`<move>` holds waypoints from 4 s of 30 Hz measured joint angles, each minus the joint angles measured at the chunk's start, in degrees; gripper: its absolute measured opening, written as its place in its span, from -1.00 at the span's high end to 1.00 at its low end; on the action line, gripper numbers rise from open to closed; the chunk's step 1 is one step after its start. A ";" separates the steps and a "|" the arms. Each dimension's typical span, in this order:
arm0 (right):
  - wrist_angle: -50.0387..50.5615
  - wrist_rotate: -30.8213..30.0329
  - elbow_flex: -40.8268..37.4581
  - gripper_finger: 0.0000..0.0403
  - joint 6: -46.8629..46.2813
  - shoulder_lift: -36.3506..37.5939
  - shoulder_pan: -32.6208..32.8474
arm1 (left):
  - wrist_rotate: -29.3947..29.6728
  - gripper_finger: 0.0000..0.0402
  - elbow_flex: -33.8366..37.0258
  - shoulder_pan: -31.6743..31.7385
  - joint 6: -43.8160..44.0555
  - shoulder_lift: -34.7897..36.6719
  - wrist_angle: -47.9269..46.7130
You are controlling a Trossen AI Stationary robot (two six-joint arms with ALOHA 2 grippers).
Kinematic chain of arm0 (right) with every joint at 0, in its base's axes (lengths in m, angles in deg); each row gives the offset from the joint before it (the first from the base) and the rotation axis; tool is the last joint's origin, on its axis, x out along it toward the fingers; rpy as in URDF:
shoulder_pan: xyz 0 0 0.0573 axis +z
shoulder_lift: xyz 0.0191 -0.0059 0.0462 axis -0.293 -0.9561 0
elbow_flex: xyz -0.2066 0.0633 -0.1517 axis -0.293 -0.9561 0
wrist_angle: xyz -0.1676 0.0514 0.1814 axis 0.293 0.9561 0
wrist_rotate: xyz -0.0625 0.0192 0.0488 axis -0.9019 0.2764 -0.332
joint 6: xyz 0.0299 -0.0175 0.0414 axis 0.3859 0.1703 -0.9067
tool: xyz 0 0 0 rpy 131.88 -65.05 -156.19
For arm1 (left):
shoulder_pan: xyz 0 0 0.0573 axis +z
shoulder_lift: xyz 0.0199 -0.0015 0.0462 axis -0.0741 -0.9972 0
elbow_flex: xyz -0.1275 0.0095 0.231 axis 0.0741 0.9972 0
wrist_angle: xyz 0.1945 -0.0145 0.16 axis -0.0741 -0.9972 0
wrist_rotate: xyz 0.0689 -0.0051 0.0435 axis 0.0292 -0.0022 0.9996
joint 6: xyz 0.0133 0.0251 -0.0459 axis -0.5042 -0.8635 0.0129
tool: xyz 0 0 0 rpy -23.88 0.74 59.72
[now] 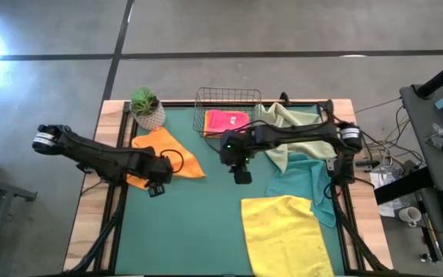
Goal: Fold microfiber towels
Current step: Fold the orange microfiber towel
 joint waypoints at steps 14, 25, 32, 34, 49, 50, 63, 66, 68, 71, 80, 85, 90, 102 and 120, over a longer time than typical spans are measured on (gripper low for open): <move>-2.57 0.18 4.69 0.36 2.97 -4.71 -0.76 | -2.01 0.23 7.85 0.00 -2.50 19.46 2.96; -5.97 0.15 4.62 0.44 3.62 -4.71 -0.78 | -1.80 0.23 9.13 1.54 -0.08 9.16 7.36; -6.92 0.09 4.60 0.44 3.62 -4.71 -0.78 | -1.61 0.23 7.45 2.96 -5.02 -0.58 13.46; -6.90 0.09 4.60 0.44 3.60 -4.71 -0.78 | -1.52 0.23 6.90 3.22 -6.27 -2.53 13.73; -6.94 0.11 4.53 0.49 4.03 -4.71 -0.78 | 0.81 0.23 6.48 6.98 -8.49 -3.28 13.17; -6.94 0.11 4.53 0.49 4.05 -4.71 -0.78 | -0.12 0.23 6.48 7.40 -9.66 -3.50 13.19; -6.96 0.13 4.53 0.53 4.03 -4.71 -0.78 | -4.61 0.42 6.33 10.69 -12.06 -7.67 13.64; -6.94 0.13 4.53 0.53 3.99 -4.71 -0.78 | -5.07 0.65 6.31 10.67 -12.00 -7.50 13.61; -6.92 0.13 4.53 0.53 3.99 -4.71 -0.76 | -5.07 0.81 6.32 10.67 -11.98 -6.95 13.62; -6.91 0.13 4.53 0.53 3.99 -4.71 -0.76 | -5.07 0.97 5.49 10.67 -11.74 -5.89 13.47; -6.90 0.15 4.53 0.53 5.06 -4.71 -0.76 | -6.71 0.99 0.39 10.67 -10.45 -2.57 12.33; -7.02 0.53 4.46 0.48 7.65 -4.73 -0.76 | -8.13 0.99 -0.99 10.65 -10.27 -2.56 10.97; -8.23 0.63 4.42 0.33 8.50 -7.35 -0.91 | -8.20 0.99 -1.01 10.67 -9.00 -2.60 10.86; -15.98 0.43 4.36 0.17 7.88 -13.30 -0.90 | -9.38 0.99 -1.01 10.62 -8.98 -2.50 10.58; -21.53 0.38 4.16 0.24 2.92 -18.90 -1.02 | -9.40 0.99 -1.10 10.62 -9.05 -2.51 10.58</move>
